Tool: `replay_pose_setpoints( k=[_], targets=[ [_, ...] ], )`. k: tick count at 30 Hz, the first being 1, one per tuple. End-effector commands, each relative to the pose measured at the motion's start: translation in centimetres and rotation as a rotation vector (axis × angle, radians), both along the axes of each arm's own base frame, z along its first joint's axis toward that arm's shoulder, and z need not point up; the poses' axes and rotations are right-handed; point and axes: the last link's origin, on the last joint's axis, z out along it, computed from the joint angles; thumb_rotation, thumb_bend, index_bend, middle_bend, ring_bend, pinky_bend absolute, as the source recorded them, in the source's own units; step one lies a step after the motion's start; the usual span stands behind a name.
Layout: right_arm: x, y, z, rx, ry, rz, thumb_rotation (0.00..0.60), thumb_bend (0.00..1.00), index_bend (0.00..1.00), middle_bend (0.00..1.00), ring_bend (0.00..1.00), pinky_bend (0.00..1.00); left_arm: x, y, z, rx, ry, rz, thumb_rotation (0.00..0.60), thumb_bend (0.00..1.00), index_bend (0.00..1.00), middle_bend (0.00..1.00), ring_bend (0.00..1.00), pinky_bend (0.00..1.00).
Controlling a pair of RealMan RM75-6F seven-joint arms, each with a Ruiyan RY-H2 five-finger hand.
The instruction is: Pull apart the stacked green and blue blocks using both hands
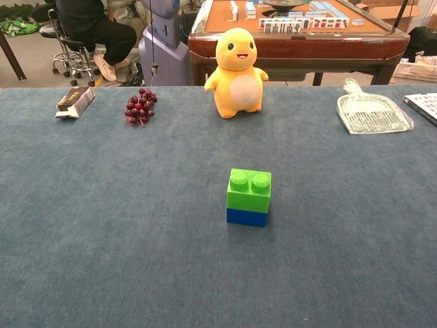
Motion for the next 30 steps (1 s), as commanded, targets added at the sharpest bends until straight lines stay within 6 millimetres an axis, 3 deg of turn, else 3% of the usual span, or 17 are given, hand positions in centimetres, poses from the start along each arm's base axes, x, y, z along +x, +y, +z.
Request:
replay_pose_setpoints(
  k=[1,8,14,18,21,30],
  targets=[
    [0.1,-0.2,-0.4,0.011,-0.002,0.001,0.600,0.00,0.56,0.39,0.29,0.38,0.0,0.2,-0.1,-0.003,0.004,-0.003,0.600,0.16,0.23,0.29,0.27,0.53],
    [1.1,-1.7,-2.3,0.057,-0.017,0.031,0.600,0.00,0.53,0.42,0.37,0.49,0.2,-0.3,-0.2,0.001,0.002,-0.002,0.600,0.16,0.23,0.29,0.27,0.54],
    [3.2,-3.2,-5.5,0.105,-0.050,0.063,0.600,0.00,0.48,0.77,0.71,0.83,-0.1,-0.4,-0.4,-0.004,-0.010,0.008,0.600,0.16,0.23,0.29,0.28,0.54],
    [5.2,-3.8,-8.3,0.147,-0.039,0.115,0.600,0.00,0.42,0.94,0.86,0.96,0.0,-0.3,-0.8,-0.010,-0.008,-0.002,0.600,0.16,0.23,0.29,0.28,0.54],
    [6.8,-4.2,-10.6,0.177,-0.043,0.148,0.600,0.00,0.37,0.99,0.92,0.99,0.2,-0.2,-1.2,-0.017,-0.015,-0.007,0.600,0.16,0.23,0.29,0.28,0.54],
    [10.9,-4.7,-15.7,0.136,-0.080,0.174,0.600,0.00,0.32,1.00,0.98,1.00,0.2,0.1,-1.8,-0.026,-0.030,-0.009,0.600,0.16,0.23,0.29,0.28,0.54]
  ],
)
